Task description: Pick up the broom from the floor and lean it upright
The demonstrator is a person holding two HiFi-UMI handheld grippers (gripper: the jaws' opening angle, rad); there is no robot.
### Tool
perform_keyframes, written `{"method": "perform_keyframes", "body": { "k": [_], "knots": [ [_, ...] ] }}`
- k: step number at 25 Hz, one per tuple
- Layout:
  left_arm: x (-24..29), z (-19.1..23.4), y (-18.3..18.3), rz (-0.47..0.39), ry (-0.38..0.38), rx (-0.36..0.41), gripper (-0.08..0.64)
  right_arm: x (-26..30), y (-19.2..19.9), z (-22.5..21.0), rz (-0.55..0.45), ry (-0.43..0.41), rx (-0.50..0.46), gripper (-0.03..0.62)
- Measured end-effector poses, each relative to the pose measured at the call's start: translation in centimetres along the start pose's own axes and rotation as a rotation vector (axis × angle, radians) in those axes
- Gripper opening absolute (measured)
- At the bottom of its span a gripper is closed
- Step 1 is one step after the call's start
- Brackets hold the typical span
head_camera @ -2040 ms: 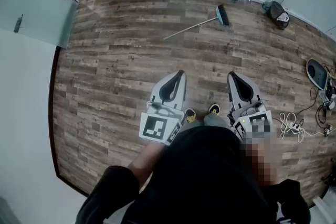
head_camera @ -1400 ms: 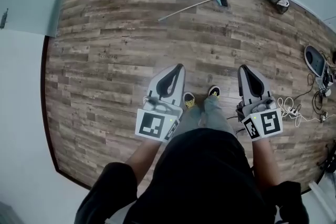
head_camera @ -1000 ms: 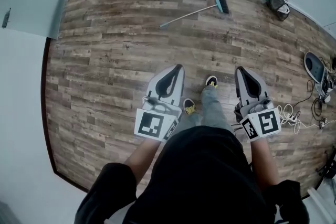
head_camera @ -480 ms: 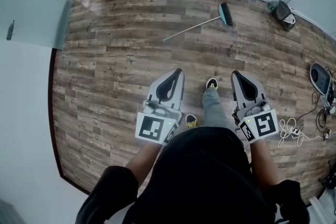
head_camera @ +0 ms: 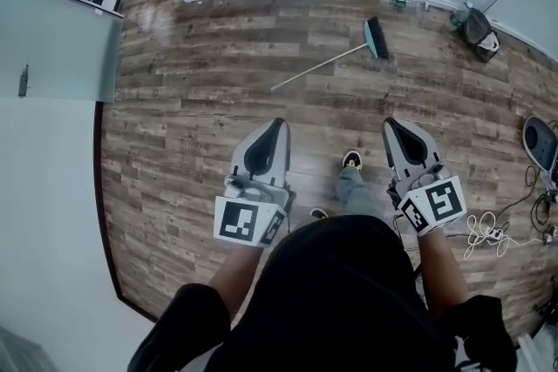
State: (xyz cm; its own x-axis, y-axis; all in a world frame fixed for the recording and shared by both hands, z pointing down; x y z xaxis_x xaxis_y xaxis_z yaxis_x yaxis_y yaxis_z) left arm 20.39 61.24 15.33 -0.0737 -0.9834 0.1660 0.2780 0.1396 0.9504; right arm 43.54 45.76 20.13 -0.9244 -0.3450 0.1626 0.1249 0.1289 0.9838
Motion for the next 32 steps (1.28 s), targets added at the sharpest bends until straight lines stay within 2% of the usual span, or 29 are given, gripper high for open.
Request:
{"method": "perform_keyframes", "body": {
  "k": [5, 11, 15, 24, 32],
  "knots": [
    [3.1, 0.7, -0.8, -0.006, -0.042, 0.003, 0.023, 2.8, -0.1, -2.8, 0.017, -0.030, 0.041, 0.017],
    [5.0, 2.4, -1.8, -0.012, -0.056, 0.006, 0.023, 6.1, 0.0, -3.3, 0.072, -0.082, 0.100, 0.017],
    [6.7, 4.4, -2.4, -0.010, -0.030, 0.005, 0.023, 9.0, -0.7, -3.0, 0.117, -0.098, 0.022, 0.017],
    [12.7, 12.9, -5.4, -0.007, 0.049, 0.013, 0.023, 19.6, -3.2, -3.4, 0.134, -0.076, -0.044, 0.017],
    [16.0, 21.6, -8.1, -0.028, 0.077, -0.004, 0.023, 28.6, -5.7, -2.8, 0.114, -0.027, -0.048, 0.017]
  ]
}}
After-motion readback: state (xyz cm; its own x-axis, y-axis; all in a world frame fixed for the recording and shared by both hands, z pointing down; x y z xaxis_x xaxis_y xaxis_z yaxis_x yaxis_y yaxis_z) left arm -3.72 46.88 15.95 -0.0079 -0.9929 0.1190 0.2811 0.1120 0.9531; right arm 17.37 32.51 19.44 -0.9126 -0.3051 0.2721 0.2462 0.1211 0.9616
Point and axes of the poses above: the fingertips, and each gripper's own axes: x forward along the fingers, z to its left, y out of its underside, the point moved 10 cm from there along -x, backward along the fingers, and after that the axes turned 10 degrees about -x, right-handed, at the moved point
